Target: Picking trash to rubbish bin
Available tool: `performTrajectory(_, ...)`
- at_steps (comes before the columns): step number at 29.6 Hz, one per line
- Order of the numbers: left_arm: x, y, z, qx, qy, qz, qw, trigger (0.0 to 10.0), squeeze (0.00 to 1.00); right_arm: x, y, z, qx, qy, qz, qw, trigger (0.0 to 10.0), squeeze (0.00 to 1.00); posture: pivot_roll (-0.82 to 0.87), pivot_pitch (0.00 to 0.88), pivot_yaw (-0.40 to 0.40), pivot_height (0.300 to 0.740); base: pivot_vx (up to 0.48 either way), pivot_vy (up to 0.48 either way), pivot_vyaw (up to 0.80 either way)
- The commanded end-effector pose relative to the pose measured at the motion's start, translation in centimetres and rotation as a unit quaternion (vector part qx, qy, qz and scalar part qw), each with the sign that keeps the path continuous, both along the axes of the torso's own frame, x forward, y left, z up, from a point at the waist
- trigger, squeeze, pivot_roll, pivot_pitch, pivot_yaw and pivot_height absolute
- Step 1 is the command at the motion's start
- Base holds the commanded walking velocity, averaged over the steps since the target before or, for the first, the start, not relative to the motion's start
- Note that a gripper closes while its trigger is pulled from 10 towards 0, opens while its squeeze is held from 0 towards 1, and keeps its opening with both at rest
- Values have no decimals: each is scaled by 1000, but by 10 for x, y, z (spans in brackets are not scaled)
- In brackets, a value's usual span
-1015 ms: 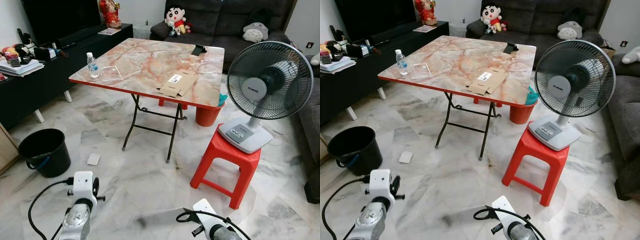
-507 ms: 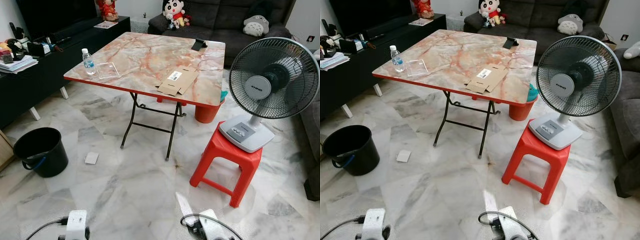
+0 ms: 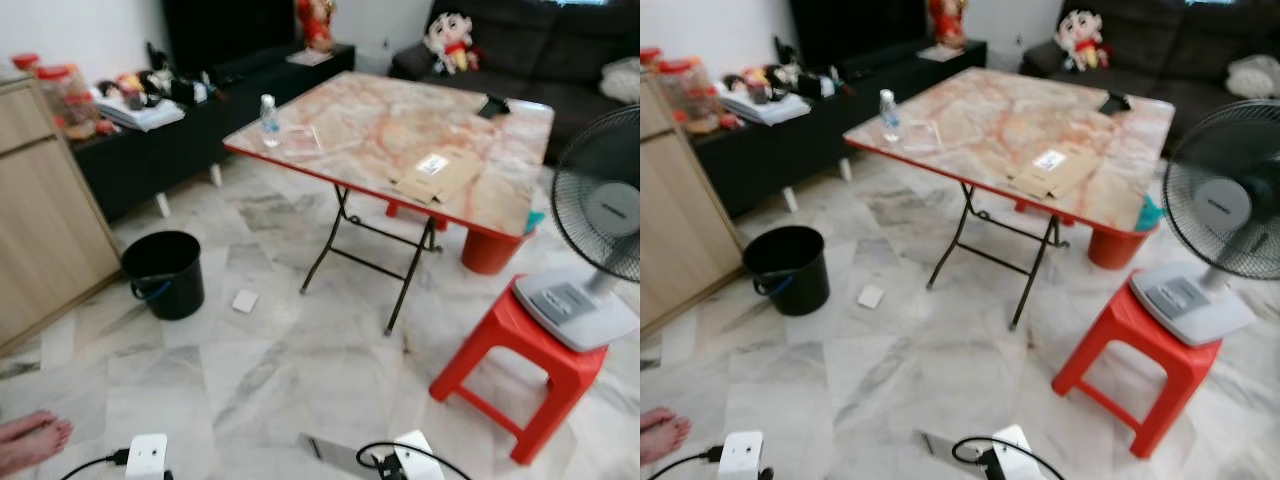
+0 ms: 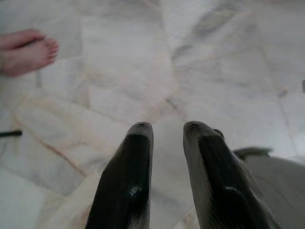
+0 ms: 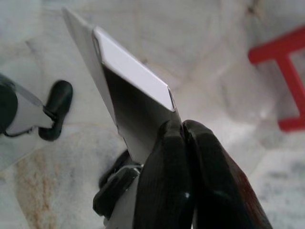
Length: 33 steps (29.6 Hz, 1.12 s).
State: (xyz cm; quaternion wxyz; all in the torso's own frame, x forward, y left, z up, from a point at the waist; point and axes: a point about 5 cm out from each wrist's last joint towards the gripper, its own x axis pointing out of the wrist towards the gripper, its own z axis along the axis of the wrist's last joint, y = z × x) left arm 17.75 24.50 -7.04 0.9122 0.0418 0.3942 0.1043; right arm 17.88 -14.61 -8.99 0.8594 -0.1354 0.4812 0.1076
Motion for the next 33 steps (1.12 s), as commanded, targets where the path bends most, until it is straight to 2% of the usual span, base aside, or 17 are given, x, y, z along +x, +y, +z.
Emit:
performTrajectory(1, -4, -1, -3, 0, 11, 0, 1000, 10000, 0, 6, 0, 3, -1, -10, -3, 1000, 10000, 0, 25, 0, -14, 740, 0, 0, 800)
performTrajectory(29, -8, -6, -6, -3, 18, -5, 1000, 10000, 0, 7, 3, 3, 1, -16, 13, 1000, 10000, 0, 23, 0, -28, 740, 0, 0, 800)
performTrajectory(30, -7, -7, -6, -4, 16, -4, 1000, 10000, 0, 11, 6, 6, 21, -25, 0, 999, 10000, 0, 24, 0, -29, 740, 0, 0, 0)
performTrajectory(33, -6, -6, -5, -3, 15, -2, 1000, 10000, 0, 15, 9, 8, 35, -37, -14, 999, 10000, 0, 20, 0, -26, 740, 0, 0, 0)
